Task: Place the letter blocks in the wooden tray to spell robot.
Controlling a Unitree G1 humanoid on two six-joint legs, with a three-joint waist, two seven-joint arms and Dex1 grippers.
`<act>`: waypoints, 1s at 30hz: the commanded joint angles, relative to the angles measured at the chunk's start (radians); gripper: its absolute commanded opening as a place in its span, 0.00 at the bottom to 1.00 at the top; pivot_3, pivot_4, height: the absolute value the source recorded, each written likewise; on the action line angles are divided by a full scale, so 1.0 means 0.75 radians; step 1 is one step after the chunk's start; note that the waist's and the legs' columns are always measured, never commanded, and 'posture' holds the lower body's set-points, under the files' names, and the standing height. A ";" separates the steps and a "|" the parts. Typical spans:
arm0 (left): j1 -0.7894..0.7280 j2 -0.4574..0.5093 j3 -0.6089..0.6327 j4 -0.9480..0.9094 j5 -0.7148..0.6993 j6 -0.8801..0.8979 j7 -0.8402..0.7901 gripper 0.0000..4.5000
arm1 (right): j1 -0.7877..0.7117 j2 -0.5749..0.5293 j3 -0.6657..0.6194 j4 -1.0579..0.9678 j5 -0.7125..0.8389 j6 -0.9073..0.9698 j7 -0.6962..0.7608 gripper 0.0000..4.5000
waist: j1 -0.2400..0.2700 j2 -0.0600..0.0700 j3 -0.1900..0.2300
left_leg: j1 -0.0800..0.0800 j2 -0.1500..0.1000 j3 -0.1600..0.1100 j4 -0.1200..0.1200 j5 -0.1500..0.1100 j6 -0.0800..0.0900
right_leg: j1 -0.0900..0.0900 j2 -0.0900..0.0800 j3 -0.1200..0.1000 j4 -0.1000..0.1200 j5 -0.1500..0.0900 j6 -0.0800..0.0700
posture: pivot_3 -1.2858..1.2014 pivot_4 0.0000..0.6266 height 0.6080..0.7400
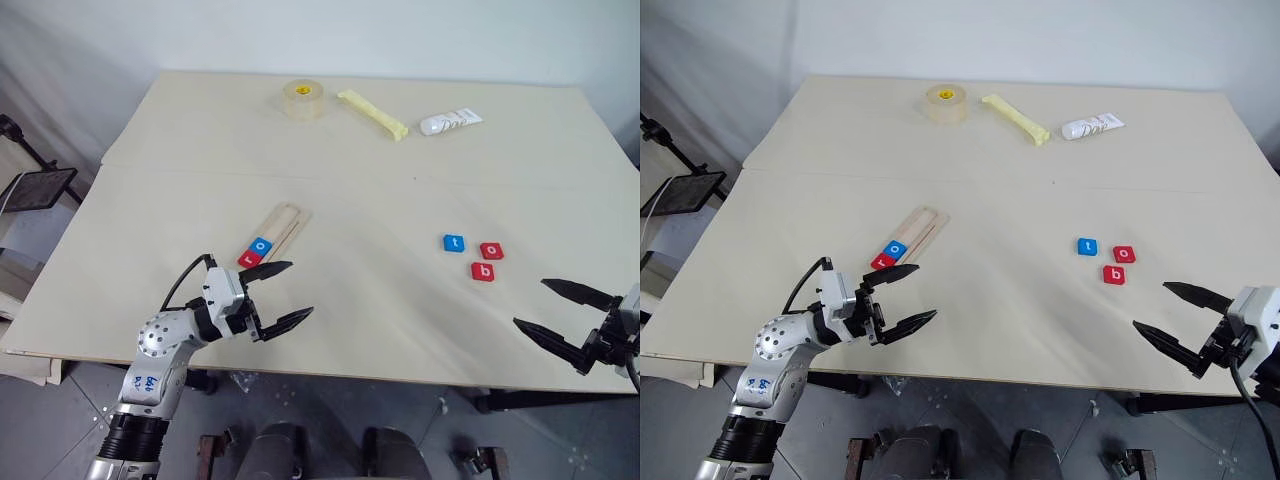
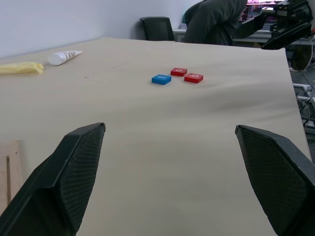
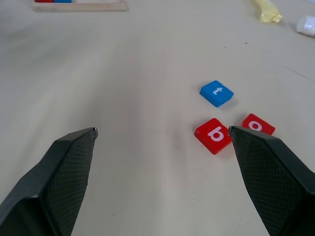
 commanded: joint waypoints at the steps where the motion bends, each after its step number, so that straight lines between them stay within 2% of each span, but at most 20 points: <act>1: -0.016 -0.001 0.024 -0.054 -0.027 -0.009 0.006 1.00 | -0.012 -0.014 -0.029 -0.005 0.008 -0.010 -0.001 0.99 | 0.001 0.000 0.000 | 0.000 0.000 0.000 0.000 0.000 0.000 | 0.000 0.000 0.000 0.000 0.000 0.000 | 0.52 0.24 1.00; 12: 0.027 0.051 0.094 -0.144 -0.002 0.044 0.131 1.00 | -0.145 -0.013 0.057 0.069 -0.029 -0.009 -0.007 0.99 | -0.003 0.000 0.000 | 0.000 0.000 0.000 0.000 0.000 0.000 | 0.000 0.000 0.000 0.000 0.000 0.000 | 0.52 0.24 1.00; 19: 0.207 0.158 0.265 -0.316 -0.004 0.207 0.284 1.00 | -0.302 -0.029 0.153 0.156 -0.053 -0.008 0.033 0.99 | -0.004 0.000 0.000 | 0.000 0.001 0.000 0.001 0.000 0.000 | 0.000 0.000 0.000 0.001 0.000 0.000 | 0.52 0.24 1.00; 23: 0.350 0.208 0.345 -0.417 -0.020 0.268 0.297 1.00 | -0.446 -0.034 0.235 0.244 -0.081 -0.025 0.080 0.99 | -0.004 -0.001 0.001 | 0.000 0.001 -0.001 0.003 0.000 0.000 | 0.000 0.000 0.001 0.000 0.000 0.000 | 0.52 0.24 1.00; 30: 0.384 0.217 0.414 -0.487 -0.033 0.332 0.359 1.00 | -0.551 -0.031 0.296 0.291 -0.103 -0.035 0.136 0.99 | 0.000 -0.001 0.001 | -0.003 0.000 -0.007 0.007 -0.002 -0.001 | 0.001 0.000 0.002 0.000 0.000 0.000 | 0.52 0.24 1.00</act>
